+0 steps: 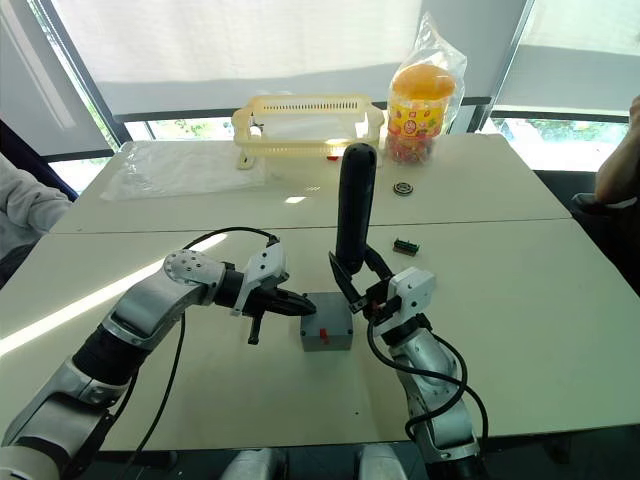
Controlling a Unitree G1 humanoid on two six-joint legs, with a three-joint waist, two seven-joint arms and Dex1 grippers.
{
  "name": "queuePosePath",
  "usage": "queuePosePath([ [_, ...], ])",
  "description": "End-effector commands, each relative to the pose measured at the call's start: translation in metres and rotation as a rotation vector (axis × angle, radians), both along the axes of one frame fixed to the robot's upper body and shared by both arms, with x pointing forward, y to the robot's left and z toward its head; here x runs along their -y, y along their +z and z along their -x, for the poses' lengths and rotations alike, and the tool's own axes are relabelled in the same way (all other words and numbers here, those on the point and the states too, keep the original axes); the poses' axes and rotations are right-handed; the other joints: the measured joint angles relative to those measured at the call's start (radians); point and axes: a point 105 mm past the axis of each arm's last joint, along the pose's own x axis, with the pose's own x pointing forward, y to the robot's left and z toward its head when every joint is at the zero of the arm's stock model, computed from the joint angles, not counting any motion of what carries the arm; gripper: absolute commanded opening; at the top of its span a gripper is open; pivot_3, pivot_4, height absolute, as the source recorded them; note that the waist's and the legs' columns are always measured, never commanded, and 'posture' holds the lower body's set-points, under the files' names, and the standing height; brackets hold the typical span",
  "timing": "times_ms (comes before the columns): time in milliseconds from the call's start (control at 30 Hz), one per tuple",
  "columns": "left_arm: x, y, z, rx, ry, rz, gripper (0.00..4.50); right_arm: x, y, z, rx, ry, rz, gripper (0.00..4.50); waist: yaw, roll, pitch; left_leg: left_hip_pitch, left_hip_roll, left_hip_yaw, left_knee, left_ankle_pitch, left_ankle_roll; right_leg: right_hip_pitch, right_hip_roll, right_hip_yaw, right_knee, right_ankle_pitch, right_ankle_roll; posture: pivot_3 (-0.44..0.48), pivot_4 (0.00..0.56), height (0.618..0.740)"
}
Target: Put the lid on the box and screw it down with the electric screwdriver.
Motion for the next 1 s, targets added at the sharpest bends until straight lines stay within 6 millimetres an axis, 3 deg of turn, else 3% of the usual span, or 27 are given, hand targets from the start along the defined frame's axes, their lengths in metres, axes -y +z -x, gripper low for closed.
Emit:
queuePosePath([
  [33, 0.001, -0.005, 0.004, -0.01, -0.008, -0.015, 0.0, -0.013, -0.032, 0.001, -0.13, 0.048, 0.023, 1.81, 0.0, 0.0, 0.0, 0.0, 0.0, 0.0, 0.0, 0.0, 0.0, 0.0, 0.0, 0.0, 0.0, 0.0, 0.0, 0.0, 0.15, 0.74],
  [700, -0.001, -0.008, 0.004, -0.006, -0.01, -0.031, 0.0, -0.004, -0.077, 0.006, -0.232, 0.019, 0.186, 1.81, 0.0, -0.007, -0.013, 0.001, 0.001, 0.0, -0.002, -0.001, 0.0, 0.001, 0.0, 0.0, -0.002, -0.003, -0.003, 0.0, 0.15, 0.74],
  [1000, -0.001, -0.008, 0.005, -0.006, -0.013, -0.034, 0.0, 0.0, -0.085, 0.007, -0.257, 0.007, 0.189, 1.81, 0.003, -0.012, -0.022, 0.005, 0.002, 0.0, -0.005, -0.001, 0.0, 0.004, 0.0, 0.0, -0.003, -0.006, -0.007, 0.0, 0.15, 0.74],
])
